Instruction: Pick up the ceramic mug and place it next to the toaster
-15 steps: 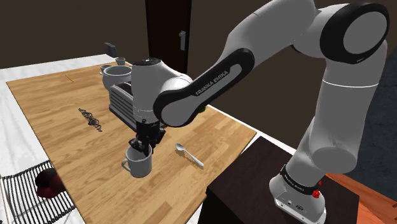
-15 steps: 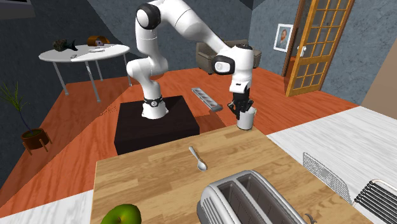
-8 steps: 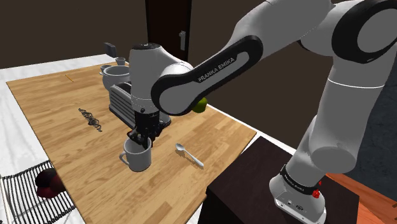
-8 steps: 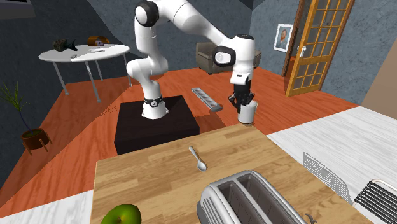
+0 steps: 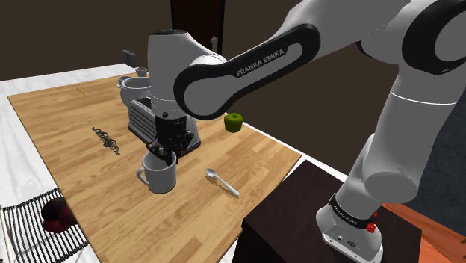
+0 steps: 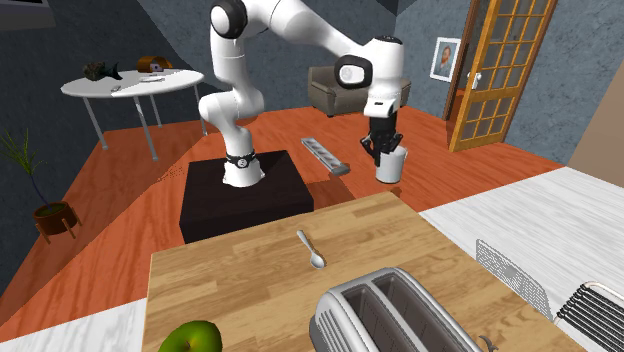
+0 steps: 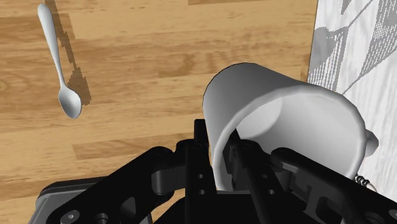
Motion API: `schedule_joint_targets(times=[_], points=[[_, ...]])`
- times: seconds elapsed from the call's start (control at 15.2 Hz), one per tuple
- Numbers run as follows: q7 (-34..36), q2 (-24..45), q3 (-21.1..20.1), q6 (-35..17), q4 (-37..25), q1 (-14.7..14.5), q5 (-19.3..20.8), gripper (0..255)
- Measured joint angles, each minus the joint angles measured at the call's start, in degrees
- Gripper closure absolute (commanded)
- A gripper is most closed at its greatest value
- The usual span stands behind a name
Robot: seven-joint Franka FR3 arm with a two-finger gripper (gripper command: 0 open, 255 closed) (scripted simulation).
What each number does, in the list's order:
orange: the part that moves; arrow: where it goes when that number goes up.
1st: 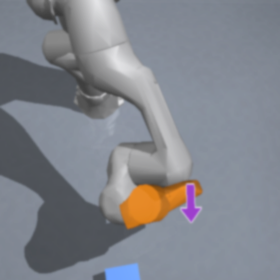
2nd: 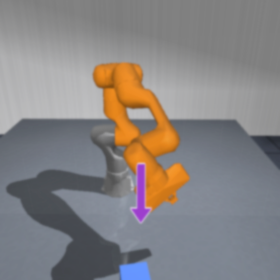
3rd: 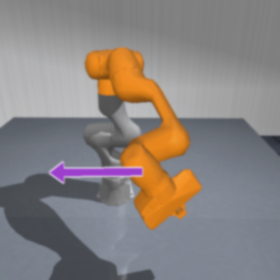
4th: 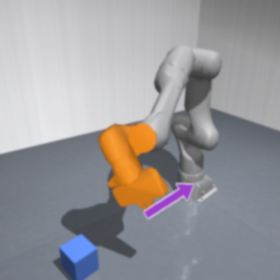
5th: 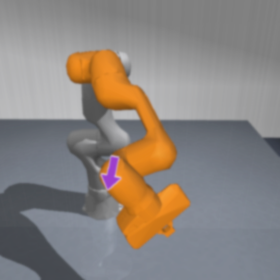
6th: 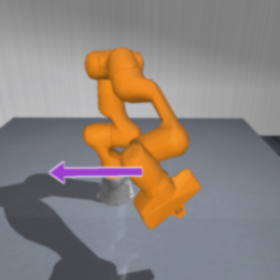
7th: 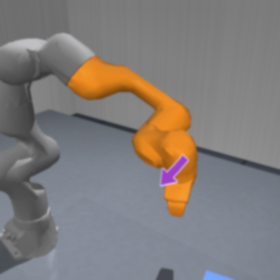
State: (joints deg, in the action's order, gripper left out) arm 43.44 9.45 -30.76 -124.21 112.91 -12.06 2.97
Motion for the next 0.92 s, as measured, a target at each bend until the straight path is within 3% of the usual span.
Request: schedule_joint_targets(times=[0.92], points=[[-1.88,-3.71,-0.07,9.29,-6.09,0.88,-2.36,255]])
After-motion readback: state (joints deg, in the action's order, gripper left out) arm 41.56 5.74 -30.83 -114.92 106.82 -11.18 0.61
